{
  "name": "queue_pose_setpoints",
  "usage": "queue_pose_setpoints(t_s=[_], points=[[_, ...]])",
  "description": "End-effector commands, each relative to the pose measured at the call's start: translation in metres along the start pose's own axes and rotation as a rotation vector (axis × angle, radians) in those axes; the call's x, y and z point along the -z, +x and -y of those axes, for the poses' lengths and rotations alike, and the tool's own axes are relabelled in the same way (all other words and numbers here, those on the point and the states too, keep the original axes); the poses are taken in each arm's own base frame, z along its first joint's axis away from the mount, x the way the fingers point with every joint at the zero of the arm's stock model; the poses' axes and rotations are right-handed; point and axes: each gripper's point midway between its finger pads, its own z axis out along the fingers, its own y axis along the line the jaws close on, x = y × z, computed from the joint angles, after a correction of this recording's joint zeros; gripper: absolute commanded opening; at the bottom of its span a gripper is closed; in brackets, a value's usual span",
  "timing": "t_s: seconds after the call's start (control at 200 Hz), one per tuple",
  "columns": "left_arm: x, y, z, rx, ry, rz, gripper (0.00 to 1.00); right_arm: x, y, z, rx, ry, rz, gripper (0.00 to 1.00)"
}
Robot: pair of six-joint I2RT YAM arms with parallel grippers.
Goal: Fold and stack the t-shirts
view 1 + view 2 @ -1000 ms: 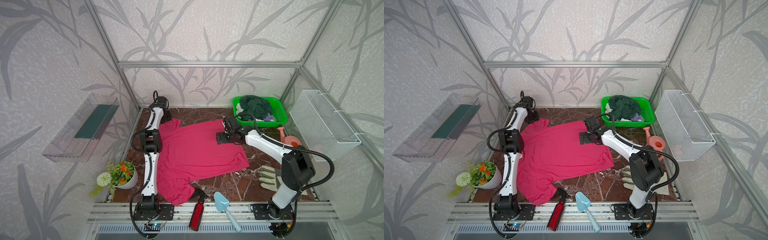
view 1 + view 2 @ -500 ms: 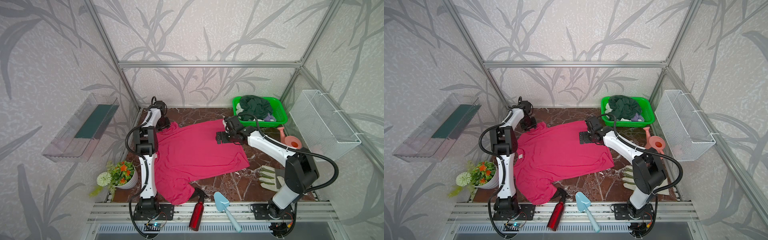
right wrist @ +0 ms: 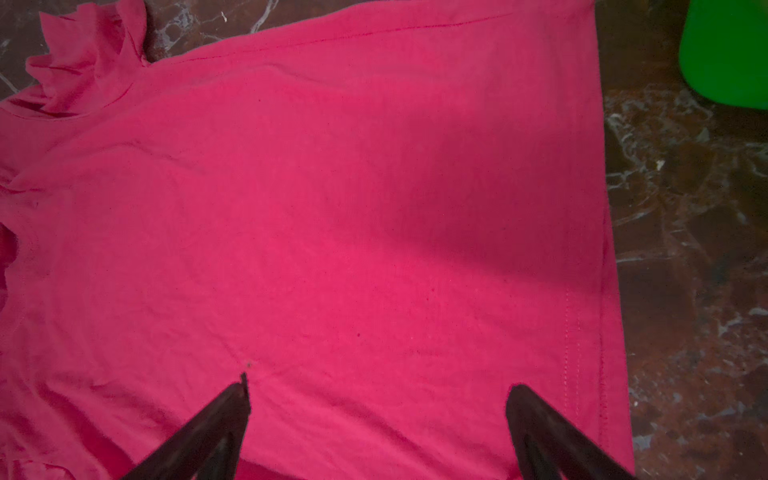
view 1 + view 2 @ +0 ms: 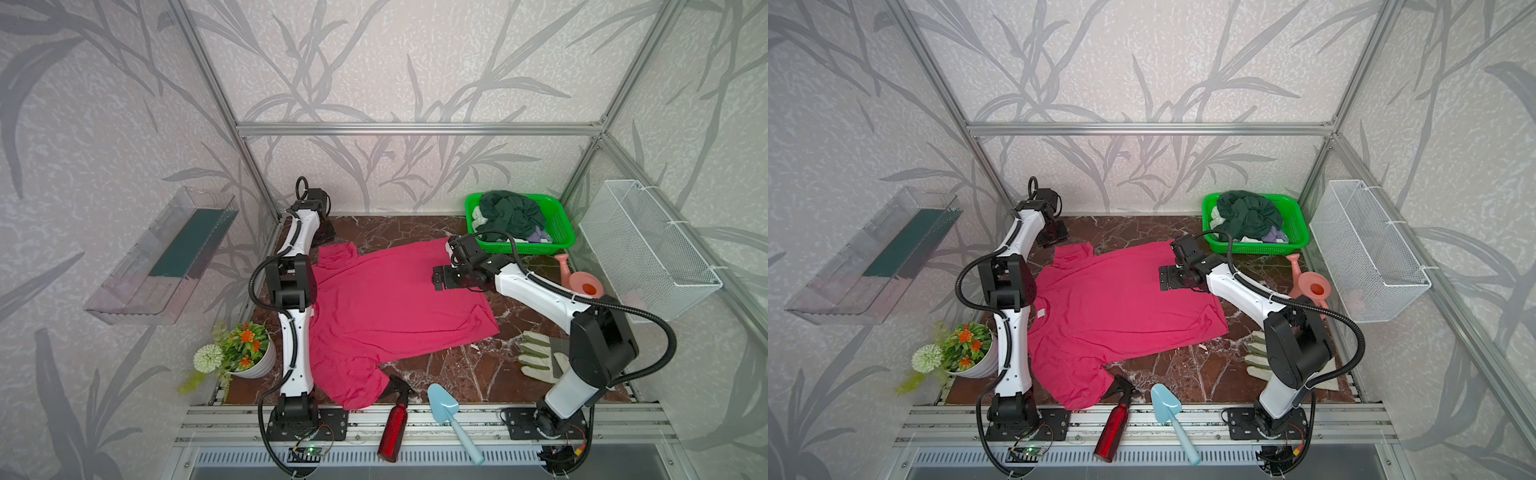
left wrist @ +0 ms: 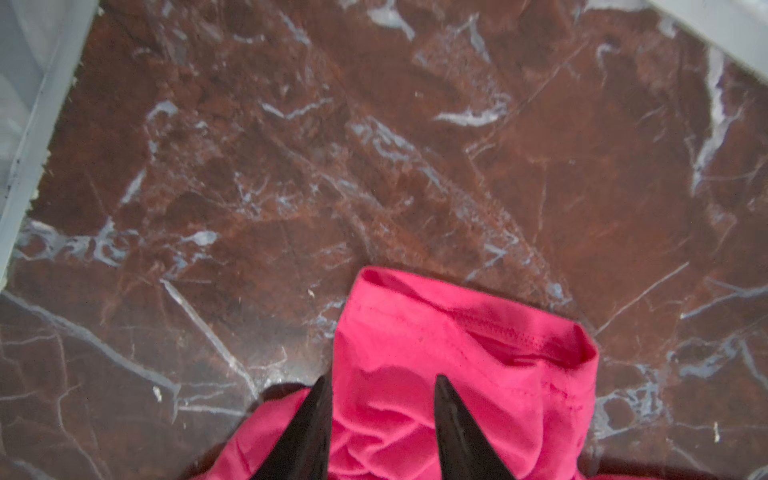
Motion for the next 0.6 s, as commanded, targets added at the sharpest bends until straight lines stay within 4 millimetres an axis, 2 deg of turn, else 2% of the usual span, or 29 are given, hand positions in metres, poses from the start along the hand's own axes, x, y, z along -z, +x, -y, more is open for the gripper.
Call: queue_pose_setpoints(t_s=[0.0, 0.2, 0.4, 0.48, 0.595], points=[[-0.024, 0.012, -0.009, 0.003, -0.039, -0.071, 0.41, 0.012, -0.004, 0.003, -0.006, 0.004, 0.022, 0.97], [-0.041, 0.016, -0.01, 0.022, -0.033, -0.106, 0.41, 0.015, -0.001, 0.009, -0.015, 0.021, 0.028, 0.97], [-0.056, 0.034, -0.018, 0.031, -0.059, -0.169, 0.38, 0.015, -0.001, 0.009, -0.019, 0.018, 0.03, 0.97], [-0.059, 0.039, -0.021, 0.028, -0.066, -0.184, 0.3, 0.014, -0.004, 0.009, -0.018, 0.015, 0.033, 0.97], [-0.057, 0.035, -0.023, 0.033, -0.064, -0.175, 0.06, 0.01, -0.012, 0.009, -0.014, 0.015, 0.035, 0.97]])
